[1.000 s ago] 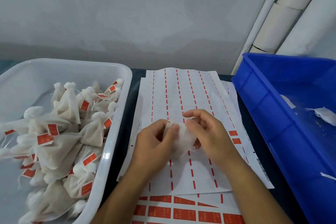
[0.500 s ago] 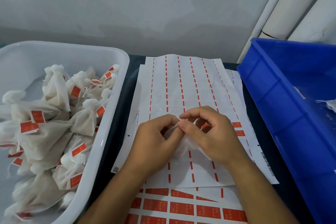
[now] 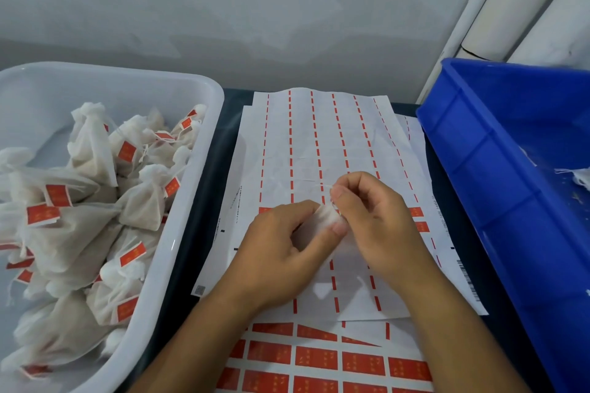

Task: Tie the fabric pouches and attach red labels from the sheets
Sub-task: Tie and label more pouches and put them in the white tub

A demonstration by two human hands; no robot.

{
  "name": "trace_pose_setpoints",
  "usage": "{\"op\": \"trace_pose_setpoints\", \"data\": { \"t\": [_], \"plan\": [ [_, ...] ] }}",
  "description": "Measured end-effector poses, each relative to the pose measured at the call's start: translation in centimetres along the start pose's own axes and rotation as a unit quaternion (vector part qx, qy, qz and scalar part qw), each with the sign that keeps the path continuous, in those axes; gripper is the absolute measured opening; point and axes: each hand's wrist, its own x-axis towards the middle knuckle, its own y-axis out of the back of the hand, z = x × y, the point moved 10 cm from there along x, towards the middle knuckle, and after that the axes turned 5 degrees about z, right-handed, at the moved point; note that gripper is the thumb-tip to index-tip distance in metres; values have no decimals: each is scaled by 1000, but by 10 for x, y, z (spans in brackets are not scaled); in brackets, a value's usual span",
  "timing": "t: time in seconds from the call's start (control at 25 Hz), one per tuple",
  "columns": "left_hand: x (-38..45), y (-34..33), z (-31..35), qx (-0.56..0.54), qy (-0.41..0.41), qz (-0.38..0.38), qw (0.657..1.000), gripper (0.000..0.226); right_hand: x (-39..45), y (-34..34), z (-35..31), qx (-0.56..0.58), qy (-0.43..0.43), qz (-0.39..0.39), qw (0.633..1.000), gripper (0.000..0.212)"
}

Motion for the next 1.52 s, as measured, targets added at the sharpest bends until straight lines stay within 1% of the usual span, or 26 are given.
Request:
{"op": "trace_pose_setpoints", "data": {
  "t": [0.08,0.16,0.2,0.32,0.44,0.56,0.64,0.68,0.76,0.8,0.84,0.92,0.96,1.0,1.08,1.16,1.24,1.36,1.44,1.52],
  "plan": [
    [-3,-6,0,52,1,-21,998,45,0,1,5,17,-30,-5,999,16],
    [-6,-11,-2,99,1,-39,994,52,0,4,7,26,-38,4,999,20],
    [-7,-13,-3,110,2,-44,993,51,1,8,7,34,-38,16,999,21],
    [-7,-15,-2,129,-4,-43,991,35,2,21,6,98,-42,61,992,21],
    [-6,-15,0,137,-14,-39,990,31,1,29,5,131,-43,90,986,28],
    [-7,-15,1,158,-15,-38,987,39,-1,29,1,153,-27,87,984,30],
    [-7,-8,4,150,-9,-10,989,50,-3,27,-7,187,-6,73,980,24],
    [-6,-1,7,131,-7,20,991,51,-4,27,-11,194,6,70,978,21],
    [-6,15,12,55,10,87,995,37,-7,30,-20,183,36,79,979,15],
    [-6,16,10,-7,35,86,996,35,-10,32,-25,172,57,88,979,11],
    [-7,9,6,-70,65,49,994,43,-13,32,-31,160,83,95,979,9],
    [-14,-16,3,-164,124,-75,976,60,-18,31,-43,136,131,94,978,8],
    [-17,-25,1,-184,151,-110,965,64,-21,29,-47,127,146,85,977,11],
    [-19,-31,-4,-195,175,-117,958,65,-23,25,-49,122,155,70,978,14],
    [-18,-34,-13,-241,232,-94,938,61,-26,16,-52,115,169,35,978,18],
    [-19,-35,-20,-325,283,-71,900,54,-30,5,-53,84,178,0,980,17],
    [-18,-30,-21,-398,297,-51,867,48,-33,-10,-51,40,177,-40,983,16],
    [-16,-15,-32,-479,329,19,814,39,-36,-24,-44,-22,175,-85,981,12],
    [-14,-7,-34,-503,326,31,800,35,-33,-26,-37,-42,155,-94,982,11],
    [-11,-1,-27,-510,312,22,801,38,-27,-23,-29,-14,113,-96,989,13]
  ]
}}
